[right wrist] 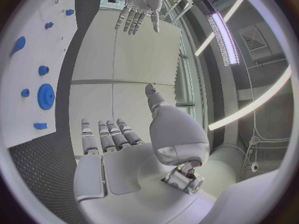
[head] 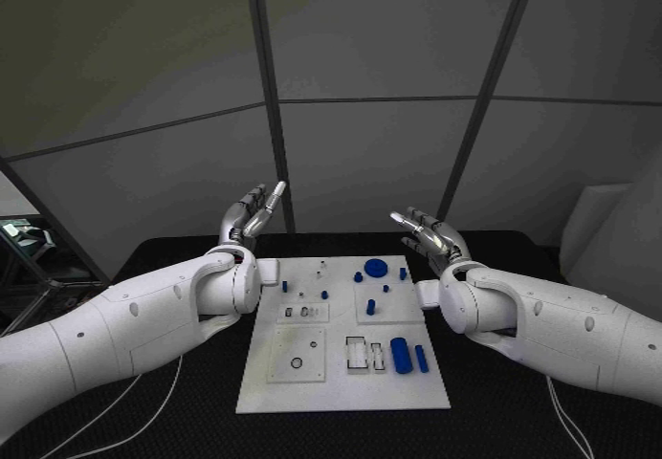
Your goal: Assemble the parts on the task board
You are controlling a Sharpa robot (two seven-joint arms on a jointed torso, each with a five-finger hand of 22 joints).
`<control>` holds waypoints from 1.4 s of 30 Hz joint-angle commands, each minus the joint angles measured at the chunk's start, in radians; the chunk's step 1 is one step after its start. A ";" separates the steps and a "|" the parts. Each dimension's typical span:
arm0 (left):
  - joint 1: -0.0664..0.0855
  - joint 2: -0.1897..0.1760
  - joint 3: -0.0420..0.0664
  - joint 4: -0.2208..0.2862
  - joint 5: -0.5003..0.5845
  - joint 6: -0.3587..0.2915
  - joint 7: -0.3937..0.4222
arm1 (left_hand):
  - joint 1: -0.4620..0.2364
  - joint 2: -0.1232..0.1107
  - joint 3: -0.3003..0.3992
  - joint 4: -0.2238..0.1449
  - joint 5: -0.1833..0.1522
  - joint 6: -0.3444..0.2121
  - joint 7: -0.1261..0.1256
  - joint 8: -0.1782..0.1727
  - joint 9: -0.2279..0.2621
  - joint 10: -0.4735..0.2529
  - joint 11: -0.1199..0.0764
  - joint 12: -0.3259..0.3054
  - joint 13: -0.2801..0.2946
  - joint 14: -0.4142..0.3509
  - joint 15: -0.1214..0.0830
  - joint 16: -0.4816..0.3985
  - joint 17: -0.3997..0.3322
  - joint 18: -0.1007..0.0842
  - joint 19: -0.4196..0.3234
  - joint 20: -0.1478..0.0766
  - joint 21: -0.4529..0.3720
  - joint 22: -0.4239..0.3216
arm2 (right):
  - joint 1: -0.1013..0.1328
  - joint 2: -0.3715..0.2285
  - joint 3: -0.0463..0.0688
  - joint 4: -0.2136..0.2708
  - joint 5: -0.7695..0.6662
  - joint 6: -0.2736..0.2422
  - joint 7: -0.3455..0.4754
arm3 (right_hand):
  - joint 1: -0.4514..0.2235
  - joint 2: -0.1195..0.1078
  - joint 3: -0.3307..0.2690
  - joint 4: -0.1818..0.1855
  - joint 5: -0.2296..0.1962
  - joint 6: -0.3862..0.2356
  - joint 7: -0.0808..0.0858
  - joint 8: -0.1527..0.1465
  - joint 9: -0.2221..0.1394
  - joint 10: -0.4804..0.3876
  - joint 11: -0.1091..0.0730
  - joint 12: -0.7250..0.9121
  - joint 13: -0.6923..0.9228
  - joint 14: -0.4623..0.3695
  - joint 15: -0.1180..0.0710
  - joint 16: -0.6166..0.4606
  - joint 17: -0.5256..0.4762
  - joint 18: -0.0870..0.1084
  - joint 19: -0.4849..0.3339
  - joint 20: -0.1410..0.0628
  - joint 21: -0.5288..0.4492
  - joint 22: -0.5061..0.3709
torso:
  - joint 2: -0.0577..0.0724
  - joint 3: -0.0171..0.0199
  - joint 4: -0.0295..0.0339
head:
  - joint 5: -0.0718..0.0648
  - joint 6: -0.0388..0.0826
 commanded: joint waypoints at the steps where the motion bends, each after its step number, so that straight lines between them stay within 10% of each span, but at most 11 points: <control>1: 0.006 0.012 0.005 -0.027 -0.009 0.104 -0.005 | 0.032 0.000 -0.001 0.011 0.005 0.014 0.004 0.007 0.002 0.011 0.002 0.006 0.002 0.009 0.001 0.007 0.002 -0.008 0.005 0.011 0.006 0.002 | 0.007 0.014 0.004 -0.035 -0.082 0.186 -0.087 | 0.079 0.013 0.013 -0.044 0.010 0.056 0.043 0.009 0.006 0.064 0.024 0.010 0.006 0.063 0.019 0.012 0.006 0.025 0.027 0.013 0.025 0.011 | 0.000 -0.0002 -0.0005 | 0.000 0.000; 8: 0.007 0.015 0.006 -0.034 -0.009 0.109 -0.006 | 0.030 0.000 0.002 0.010 0.005 0.015 0.009 0.008 0.002 0.011 0.006 0.008 0.002 0.012 0.003 0.007 0.002 -0.006 0.011 0.009 0.009 0.004 | 0.011 0.028 0.007 -0.068 -0.101 0.238 -0.113 | 0.175 0.020 0.031 -0.098 0.023 0.210 0.070 0.031 0.019 0.237 0.053 0.027 0.019 0.237 0.048 0.032 0.020 0.027 0.137 0.015 0.089 0.042 | 0.000 -0.0002 -0.0005 | 0.000 0.000; 9: 0.008 0.000 0.006 -0.041 -0.009 0.126 -0.011 | 0.030 0.000 0.002 0.010 0.005 0.015 0.009 0.008 0.002 0.012 0.007 0.008 0.002 0.012 0.003 0.007 0.002 -0.006 0.011 0.009 0.009 0.004 | 0.018 0.017 0.007 -0.089 -0.241 0.161 -0.053 | 0.183 0.019 0.033 -0.099 0.026 0.231 0.072 0.034 0.020 0.261 0.056 0.029 0.020 0.262 0.050 0.035 0.021 0.027 0.152 0.016 0.097 0.045 | 0.004 0.0020 0.0013 | 0.001 -0.016; 28: 0.009 -0.061 0.006 0.015 -0.005 0.168 -0.008 | 0.096 0.039 -0.001 -0.017 0.005 0.166 0.068 0.074 0.027 0.170 0.068 0.080 0.017 0.177 0.066 0.030 0.019 -0.003 0.113 0.030 0.074 0.034 | 0.039 0.017 0.008 -0.140 -0.467 0.115 -0.029 | 0.313 -0.015 0.056 -0.103 0.042 0.600 0.102 0.062 0.040 0.690 0.090 0.054 0.041 0.682 0.082 0.068 0.044 0.020 0.436 0.025 0.261 0.100 | 0.015 0.0011 0.0075 | 0.006 -0.028; 35: 0.009 -0.114 0.006 0.084 -0.008 0.187 -0.006 | 0.147 0.055 -0.017 -0.069 0.008 0.397 0.109 0.161 0.056 0.455 0.116 0.171 0.035 0.654 0.101 0.132 0.060 -0.007 0.510 0.040 0.278 0.121 | 0.082 0.020 0.008 -0.151 -0.682 0.133 -0.071 | 0.364 -0.042 0.077 -0.104 0.042 0.720 0.069 0.081 0.044 0.826 0.044 0.072 0.044 0.873 0.020 0.123 0.064 0.030 0.656 -0.031 0.403 0.154 | 0.042 0.0025 0.0139 | -0.005 -0.026; 42: 0.009 -0.165 0.014 0.183 -0.016 0.218 -0.010 | 0.169 0.072 -0.030 -0.108 0.007 0.519 0.113 0.192 0.059 0.577 0.128 0.183 0.031 0.819 0.090 0.161 0.066 -0.005 0.645 0.030 0.339 0.130 | 0.128 0.010 0.009 -0.135 -0.963 0.166 -0.151 | 0.373 -0.075 0.102 -0.103 0.044 0.771 0.041 0.069 0.039 0.924 0.006 0.055 0.038 1.055 -0.042 0.166 0.093 0.028 0.767 -0.099 0.556 0.231 | 0.086 -0.0042 0.0288 | -0.020 -0.010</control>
